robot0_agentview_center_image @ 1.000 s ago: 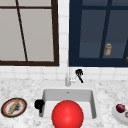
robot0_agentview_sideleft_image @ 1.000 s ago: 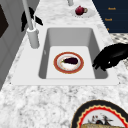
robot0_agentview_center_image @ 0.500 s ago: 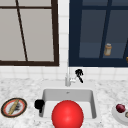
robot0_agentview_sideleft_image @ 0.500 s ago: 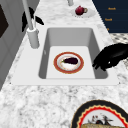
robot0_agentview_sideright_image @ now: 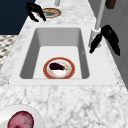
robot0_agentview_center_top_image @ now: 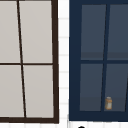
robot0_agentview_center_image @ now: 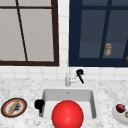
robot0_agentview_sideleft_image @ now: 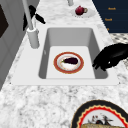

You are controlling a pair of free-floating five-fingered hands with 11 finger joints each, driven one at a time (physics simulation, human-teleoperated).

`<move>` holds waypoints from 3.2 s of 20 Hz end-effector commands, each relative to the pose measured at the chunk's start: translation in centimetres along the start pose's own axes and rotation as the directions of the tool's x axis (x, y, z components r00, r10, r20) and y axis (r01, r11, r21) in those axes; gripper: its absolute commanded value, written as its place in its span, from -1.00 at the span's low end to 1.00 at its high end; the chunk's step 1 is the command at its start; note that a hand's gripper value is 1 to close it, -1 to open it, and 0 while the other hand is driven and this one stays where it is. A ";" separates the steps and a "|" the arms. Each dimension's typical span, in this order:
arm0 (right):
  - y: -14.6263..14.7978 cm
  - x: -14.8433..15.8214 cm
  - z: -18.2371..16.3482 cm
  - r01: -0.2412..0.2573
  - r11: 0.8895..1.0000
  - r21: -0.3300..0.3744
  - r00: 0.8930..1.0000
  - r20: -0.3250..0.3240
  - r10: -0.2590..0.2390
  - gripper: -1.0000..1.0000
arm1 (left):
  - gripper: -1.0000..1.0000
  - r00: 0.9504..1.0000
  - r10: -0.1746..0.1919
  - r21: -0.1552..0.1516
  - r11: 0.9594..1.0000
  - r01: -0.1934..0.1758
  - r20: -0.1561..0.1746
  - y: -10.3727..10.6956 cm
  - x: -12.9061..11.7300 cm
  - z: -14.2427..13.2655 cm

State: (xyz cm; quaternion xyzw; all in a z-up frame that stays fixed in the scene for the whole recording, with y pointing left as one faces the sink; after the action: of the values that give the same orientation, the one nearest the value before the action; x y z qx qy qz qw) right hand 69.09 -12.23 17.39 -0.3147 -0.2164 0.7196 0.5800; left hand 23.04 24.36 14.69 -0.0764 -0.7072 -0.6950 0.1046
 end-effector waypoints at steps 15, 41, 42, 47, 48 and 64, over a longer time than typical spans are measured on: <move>5.6 -6.1 8.0 0.052 0.980 -0.192 0.998 0.047 -0.044 -1.00 | 0.00 1.000 0.000 0.000 1.000 0.000 0.000 0.0 0.0 0.0; 16.4 -1.8 15.6 -0.022 0.975 -0.222 0.999 0.020 0.027 -1.00 | 0.00 1.000 0.000 0.000 1.000 0.000 0.000 0.0 0.0 0.0; 17.2 -1.6 15.5 -0.032 0.977 -0.213 0.999 0.035 0.041 -1.00 | 0.00 1.000 0.000 0.000 1.000 0.000 0.000 0.0 0.0 0.0; 20.5 -0.9 14.6 -0.024 0.982 -0.189 0.990 0.131 0.049 -1.00 | 0.00 1.000 0.000 0.000 1.000 0.000 0.000 0.0 0.0 0.0; 21.0 -0.8 14.3 -0.029 0.982 -0.189 0.987 0.152 0.058 -1.00 | 0.00 1.000 0.000 0.000 1.000 0.000 0.000 0.0 0.0 0.0; 22.9 0.1 13.9 0.004 0.991 -0.137 0.974 0.224 0.027 -1.00 | 0.00 1.000 0.000 0.000 1.000 0.000 0.000 0.0 0.0 0.0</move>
State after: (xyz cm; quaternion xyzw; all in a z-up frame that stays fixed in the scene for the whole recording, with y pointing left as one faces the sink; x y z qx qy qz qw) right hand 43.31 -16.77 11.68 -0.2728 -0.3261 0.7343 0.5292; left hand 23.04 24.36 14.69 -0.0764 -0.7072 -0.6950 0.1046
